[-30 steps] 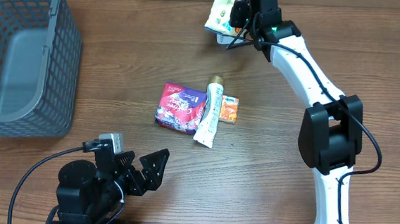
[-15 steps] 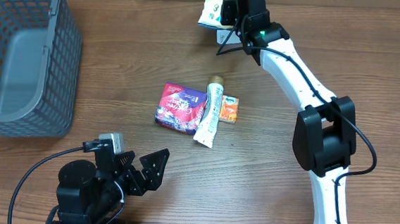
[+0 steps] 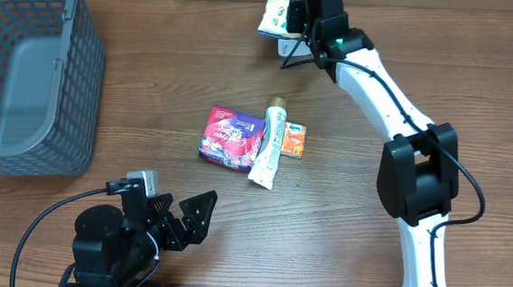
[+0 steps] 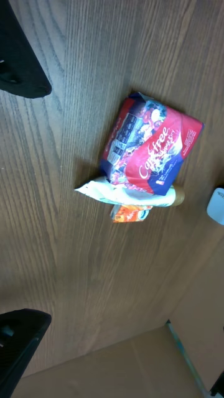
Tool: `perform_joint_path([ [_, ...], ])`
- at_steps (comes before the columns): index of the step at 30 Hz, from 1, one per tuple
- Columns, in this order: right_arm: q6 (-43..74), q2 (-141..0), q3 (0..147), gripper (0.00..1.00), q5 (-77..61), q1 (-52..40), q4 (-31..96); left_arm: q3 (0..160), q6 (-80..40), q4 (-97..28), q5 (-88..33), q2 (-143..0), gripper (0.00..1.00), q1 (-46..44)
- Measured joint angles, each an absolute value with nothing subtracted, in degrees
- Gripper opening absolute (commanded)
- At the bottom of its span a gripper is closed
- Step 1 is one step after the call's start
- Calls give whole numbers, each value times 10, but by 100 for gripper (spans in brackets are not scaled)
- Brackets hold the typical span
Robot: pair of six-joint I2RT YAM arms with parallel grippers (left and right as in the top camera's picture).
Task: Scan the item barcode
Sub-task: 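Hold the wet-wipe pack up in front of the white scanner, then carry the wet-wipe pack off to the right side of the table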
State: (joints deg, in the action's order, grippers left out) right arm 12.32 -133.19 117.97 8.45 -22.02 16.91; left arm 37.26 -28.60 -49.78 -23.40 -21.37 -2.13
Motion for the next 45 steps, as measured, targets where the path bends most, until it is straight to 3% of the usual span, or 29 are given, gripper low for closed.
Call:
perform_joint_path([
  [5,170,-1272,1180,4,79,-141,259,373,-286,-498,-234,-214,100,-21],
  [11,203,-1204,1184,4,93,56,423,373,-286,-498,-234,-214,100,-21],
  [17,209,-1205,1184,4,123,191,551,373,-286,-498,-234,-214,100,-21],
  [27,210,-1220,1166,5,150,404,572,373,-286,-498,-234,-214,100,-21],
  [35,212,-1304,1153,20,92,459,570,373,-286,-498,-234,-214,100,-21],
  [36,213,-1312,1152,44,88,458,570,373,-286,-498,-234,-214,100,-21],
  [37,212,-1316,1152,55,84,457,570,373,-286,-498,-234,-214,100,-21],
  [38,213,-1319,1151,59,74,456,569,373,-286,-498,-234,-214,100,-21],
  [40,212,-1320,1151,57,51,456,569,373,-286,-498,-234,-214,100,-21],
  [42,213,-1320,1160,49,8,456,578,373,-286,-498,-234,-214,100,-21],
  [45,211,-1320,1195,26,-34,456,604,373,-286,-498,-234,-214,100,-21],
])
